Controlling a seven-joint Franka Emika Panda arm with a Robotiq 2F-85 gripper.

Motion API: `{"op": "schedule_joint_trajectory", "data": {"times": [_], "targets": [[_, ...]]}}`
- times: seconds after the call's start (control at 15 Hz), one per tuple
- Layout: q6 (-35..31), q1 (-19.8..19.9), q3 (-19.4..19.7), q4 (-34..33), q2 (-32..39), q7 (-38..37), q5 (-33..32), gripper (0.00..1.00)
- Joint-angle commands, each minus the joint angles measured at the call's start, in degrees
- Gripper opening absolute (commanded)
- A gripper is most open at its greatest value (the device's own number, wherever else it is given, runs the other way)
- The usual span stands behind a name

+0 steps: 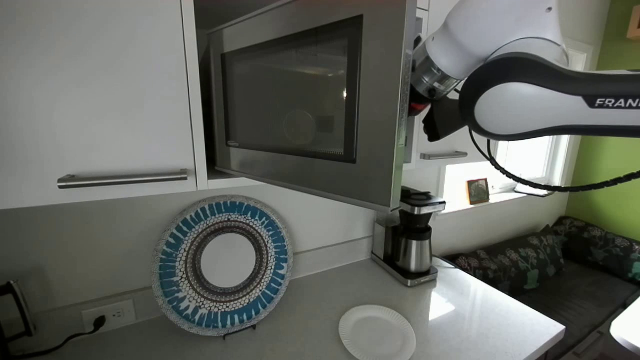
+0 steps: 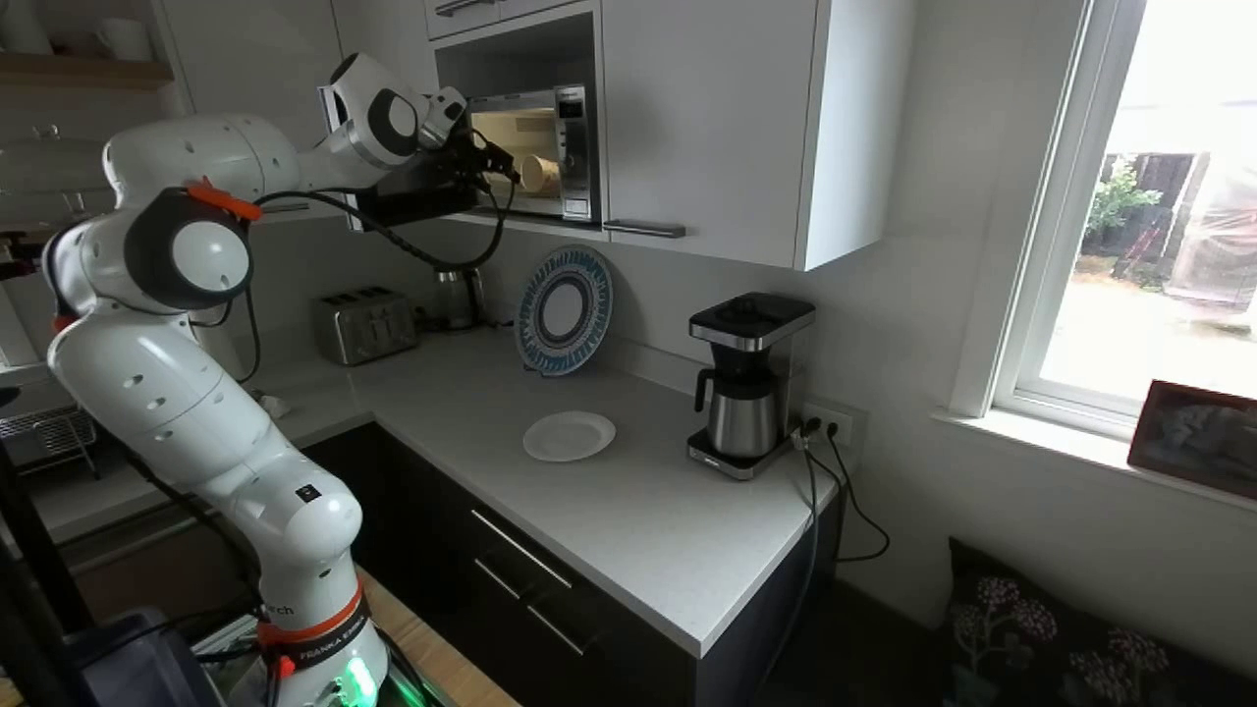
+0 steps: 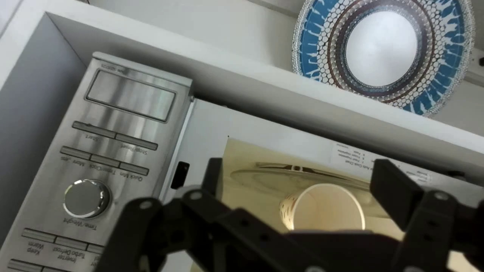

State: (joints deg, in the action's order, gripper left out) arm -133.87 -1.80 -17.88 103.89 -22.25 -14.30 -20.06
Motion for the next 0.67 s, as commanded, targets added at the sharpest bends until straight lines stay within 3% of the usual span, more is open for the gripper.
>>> {"op": "schedule_joint_trajectory", "data": {"times": [0.0,0.27,0.6], "targets": [[-4.6,0.0,0.4,-2.2,3.1,0.2,-0.9,1.0],[-10.5,0.5,-0.3,-4.5,6.6,-0.9,-2.2,1.0],[-12.8,0.8,-1.1,-7.9,11.0,-4.2,-5.6,1.0]]}}
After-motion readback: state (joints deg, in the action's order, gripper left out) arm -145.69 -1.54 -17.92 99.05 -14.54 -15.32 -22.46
